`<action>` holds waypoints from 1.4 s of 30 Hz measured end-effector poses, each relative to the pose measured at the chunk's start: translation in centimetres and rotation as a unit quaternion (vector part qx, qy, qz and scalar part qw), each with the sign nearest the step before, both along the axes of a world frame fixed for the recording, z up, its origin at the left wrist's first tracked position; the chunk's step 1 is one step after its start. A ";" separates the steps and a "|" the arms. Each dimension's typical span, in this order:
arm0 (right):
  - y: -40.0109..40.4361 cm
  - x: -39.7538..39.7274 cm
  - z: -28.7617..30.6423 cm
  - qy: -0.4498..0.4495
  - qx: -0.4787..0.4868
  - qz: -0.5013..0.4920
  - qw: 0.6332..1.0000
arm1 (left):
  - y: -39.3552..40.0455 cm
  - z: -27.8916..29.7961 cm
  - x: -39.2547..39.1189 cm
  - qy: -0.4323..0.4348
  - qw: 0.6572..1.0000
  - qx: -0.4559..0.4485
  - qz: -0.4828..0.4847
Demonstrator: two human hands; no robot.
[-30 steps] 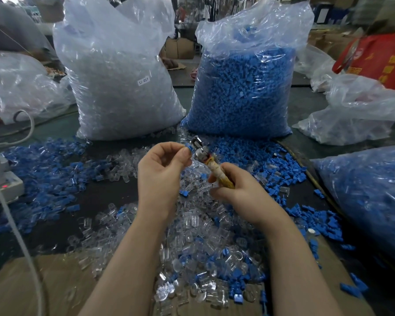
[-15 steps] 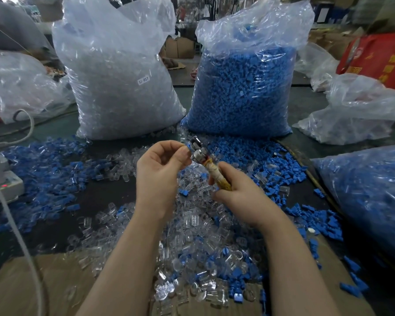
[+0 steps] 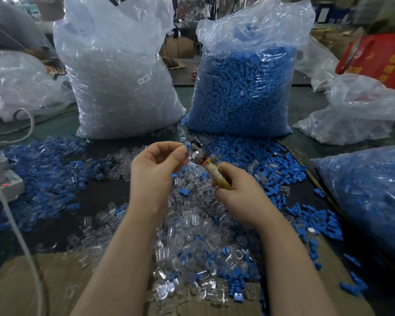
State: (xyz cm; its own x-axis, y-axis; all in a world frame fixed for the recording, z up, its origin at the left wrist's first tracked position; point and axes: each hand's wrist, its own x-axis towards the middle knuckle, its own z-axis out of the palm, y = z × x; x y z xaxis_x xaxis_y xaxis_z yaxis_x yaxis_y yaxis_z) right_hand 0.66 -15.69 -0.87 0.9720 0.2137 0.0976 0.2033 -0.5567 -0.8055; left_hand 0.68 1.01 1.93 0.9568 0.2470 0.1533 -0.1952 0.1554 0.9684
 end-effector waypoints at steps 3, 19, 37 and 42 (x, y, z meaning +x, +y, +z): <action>-0.1 0.2 -0.1 -0.007 -0.022 -0.029 0.999 | 2.7 0.2 0.2 0.027 0.995 0.059 0.070; -0.8 1.0 -0.9 -0.050 -0.139 -0.161 0.976 | 10.9 -2.6 0.4 0.269 0.776 0.516 0.242; -0.4 0.9 -0.9 -0.066 -0.110 -0.208 0.970 | 2.8 -1.5 0.8 0.110 0.840 0.531 -0.008; -0.2 0.8 -1.0 -0.068 -0.099 -0.205 0.971 | 1.3 -2.9 1.1 0.090 0.790 0.606 -0.037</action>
